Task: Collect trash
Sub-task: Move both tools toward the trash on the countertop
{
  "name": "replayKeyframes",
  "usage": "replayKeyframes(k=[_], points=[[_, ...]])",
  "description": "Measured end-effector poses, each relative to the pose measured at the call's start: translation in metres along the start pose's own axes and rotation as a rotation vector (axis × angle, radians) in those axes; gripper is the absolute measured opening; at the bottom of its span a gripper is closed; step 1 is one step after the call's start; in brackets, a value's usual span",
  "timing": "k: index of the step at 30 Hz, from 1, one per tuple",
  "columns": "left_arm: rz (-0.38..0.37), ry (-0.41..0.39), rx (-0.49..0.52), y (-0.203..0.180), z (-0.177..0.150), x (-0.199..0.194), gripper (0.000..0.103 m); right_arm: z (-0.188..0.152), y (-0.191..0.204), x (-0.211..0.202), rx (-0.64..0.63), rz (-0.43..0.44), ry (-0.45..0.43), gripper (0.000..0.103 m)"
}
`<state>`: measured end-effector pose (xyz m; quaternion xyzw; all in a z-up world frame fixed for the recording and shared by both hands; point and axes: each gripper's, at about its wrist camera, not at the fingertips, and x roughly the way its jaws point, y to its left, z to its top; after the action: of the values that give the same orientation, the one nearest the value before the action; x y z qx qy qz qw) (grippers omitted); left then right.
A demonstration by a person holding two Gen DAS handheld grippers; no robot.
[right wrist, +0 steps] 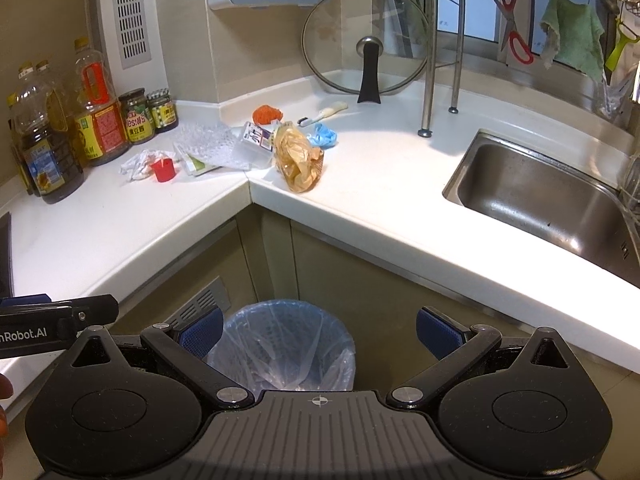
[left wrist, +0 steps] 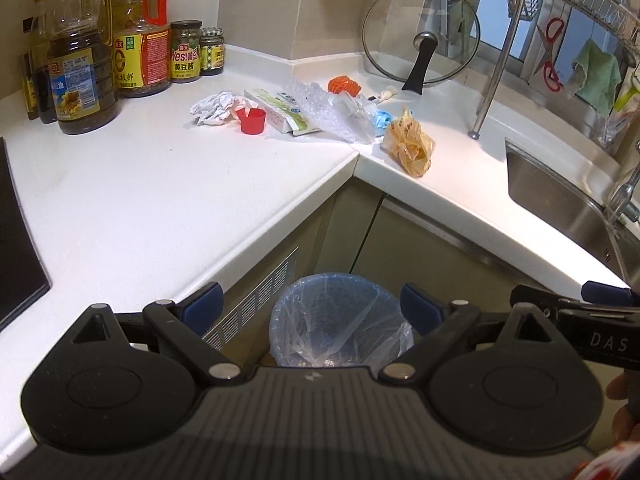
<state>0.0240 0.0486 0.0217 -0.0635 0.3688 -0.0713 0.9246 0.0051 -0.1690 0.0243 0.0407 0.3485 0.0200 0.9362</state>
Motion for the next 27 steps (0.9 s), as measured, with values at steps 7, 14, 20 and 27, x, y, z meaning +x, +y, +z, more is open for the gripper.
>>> replayKeyframes(k=[7,14,20,27], points=[[-0.049,-0.016,-0.017,0.011,0.011,0.003,0.094,0.006,0.004,0.001,0.008,-0.010,-0.012,0.102],[-0.044,-0.033,-0.081,0.010,0.030,0.024,0.094,0.027,-0.011,0.024,-0.001,0.060,-0.041,0.102],[0.009,-0.085,-0.150,0.000,0.057,0.053,0.094,0.071,-0.040,0.066,-0.028,0.182,-0.097,0.102],[0.159,-0.133,-0.208,-0.018,0.086,0.083,0.094,0.122,-0.064,0.129,-0.124,0.324,-0.112,0.102]])
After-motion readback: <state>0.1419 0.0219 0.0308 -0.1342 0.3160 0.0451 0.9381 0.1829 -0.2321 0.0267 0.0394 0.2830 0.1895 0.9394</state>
